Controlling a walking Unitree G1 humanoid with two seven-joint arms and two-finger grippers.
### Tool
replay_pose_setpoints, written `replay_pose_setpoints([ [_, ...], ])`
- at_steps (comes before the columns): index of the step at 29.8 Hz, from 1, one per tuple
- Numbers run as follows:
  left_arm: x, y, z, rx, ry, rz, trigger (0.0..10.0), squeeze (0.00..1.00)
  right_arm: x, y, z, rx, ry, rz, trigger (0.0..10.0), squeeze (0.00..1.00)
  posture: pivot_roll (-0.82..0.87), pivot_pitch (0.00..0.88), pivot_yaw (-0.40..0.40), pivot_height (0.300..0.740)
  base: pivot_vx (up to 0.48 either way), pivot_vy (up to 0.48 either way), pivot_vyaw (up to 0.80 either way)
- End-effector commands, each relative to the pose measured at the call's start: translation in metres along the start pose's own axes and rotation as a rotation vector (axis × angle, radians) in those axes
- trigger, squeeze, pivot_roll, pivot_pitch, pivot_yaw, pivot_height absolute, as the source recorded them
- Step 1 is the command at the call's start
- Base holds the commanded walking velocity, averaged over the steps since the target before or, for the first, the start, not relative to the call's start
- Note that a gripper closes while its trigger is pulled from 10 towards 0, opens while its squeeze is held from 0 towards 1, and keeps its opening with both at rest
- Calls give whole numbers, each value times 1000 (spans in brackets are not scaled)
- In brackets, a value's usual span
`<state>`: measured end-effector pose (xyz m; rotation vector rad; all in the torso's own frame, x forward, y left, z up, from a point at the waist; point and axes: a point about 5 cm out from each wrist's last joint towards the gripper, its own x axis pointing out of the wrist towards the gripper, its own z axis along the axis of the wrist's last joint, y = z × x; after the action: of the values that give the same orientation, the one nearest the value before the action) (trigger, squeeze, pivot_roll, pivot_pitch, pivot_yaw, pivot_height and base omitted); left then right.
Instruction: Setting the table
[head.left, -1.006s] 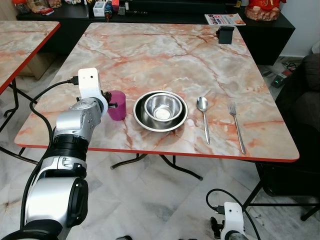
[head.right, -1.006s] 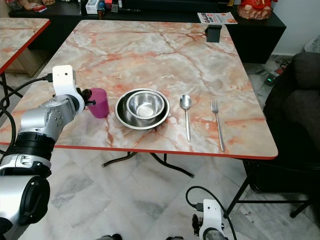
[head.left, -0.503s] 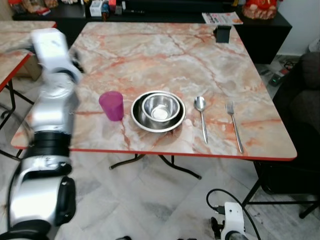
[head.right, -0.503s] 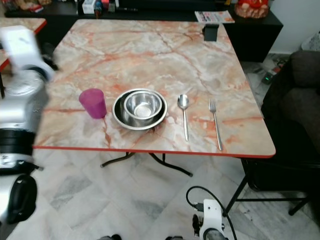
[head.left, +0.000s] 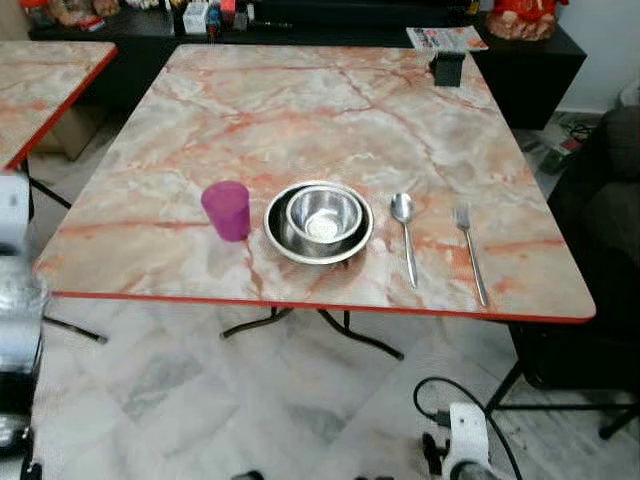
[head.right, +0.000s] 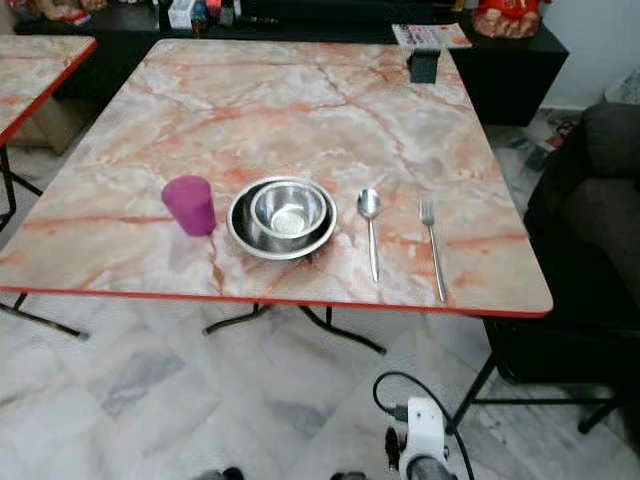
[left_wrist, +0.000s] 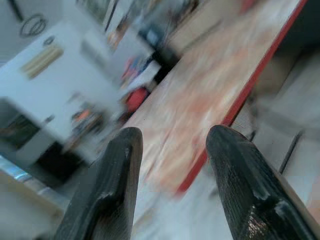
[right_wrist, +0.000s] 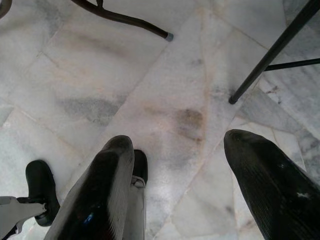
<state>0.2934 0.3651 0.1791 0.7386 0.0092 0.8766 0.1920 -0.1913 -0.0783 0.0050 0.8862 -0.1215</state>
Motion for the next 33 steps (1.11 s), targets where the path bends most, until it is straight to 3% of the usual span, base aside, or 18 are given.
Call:
replay_pose_setpoints([
  [1, -2, 7, -20, 76, 33, 49, 10000, 0, -1, 0, -6, 19, 18, -8, 10000, 0, 59, 152, -9, 740, 0, 0, 0],
  [3, -8, 7, -39, 129, 81, 61, 10000, 0, -2, 0, -8, 20, 20, -9, 10000, 0, 55, 151, -7, 740, 0, 0, 0],
  [4, -8, 7, -39, 129, 81, 61, 10000, 0, -2, 0, -8, 20, 20, -9, 10000, 0, 55, 151, -7, 740, 0, 0, 0],
  [8, -43, -1, -101, 270, 277, 13, 10000, 0, -2, -1, -9, 23, 23, -14, 10000, 0, 45, 139, -4, 740, 0, 0, 0],
  [9, -43, -1, -101, 270, 277, 13, 10000, 0, -2, -1, -9, 23, 23, -14, 10000, 0, 45, 139, -4, 740, 0, 0, 0],
  [12, -71, -12, -129, 284, 381, -62, 10000, 0, -2, -3, -9, 25, 22, -18, 10000, 0, 47, 129, -1, 740, 0, 0, 0],
  [13, -90, -21, -145, 267, 468, -138, 10000, 0, -2, -3, -8, 26, 23, -20, 10000, 0, 37, 124, -3, 740, 0, 0, 0],
  [14, -90, -21, -145, 267, 468, -138, 10000, 0, -2, -3, -8, 26, 23, -20, 10000, 0, 37, 124, -3, 740, 0, 0, 0],
  [15, -111, -35, -156, 184, 552, -253, 10000, 0, -2, -4, -8, 28, 21, -22, 10000, 0, 37, 117, -6, 740, 0, 0, 0],
  [21, -172, -92, -156, -14, 683, -744, 10000, 0, -1, -5, -6, 16, 20, -22, 10000, 0, 40, 103, -14, 740, 0, 0, 0],
  [23, -195, -110, -149, 25, 623, -912, 10000, 0, -1, -5, -4, 14, 16, -19, 10000, 0, 32, 94, -16, 740, 0, 0, 0],
  [24, -207, -121, -142, -23, 619, -974, 10000, 0, 0, -5, -2, 14, 13, -18, 10000, 0, 27, 90, -17, 740, 0, 0, 0],
  [33, -225, -144, -123, -119, 630, -1027, 10000, 0, 0, -5, -1, 28, 3, 17, 10000, 0, 6, 70, -25, 740, 0, 0, 0],
])
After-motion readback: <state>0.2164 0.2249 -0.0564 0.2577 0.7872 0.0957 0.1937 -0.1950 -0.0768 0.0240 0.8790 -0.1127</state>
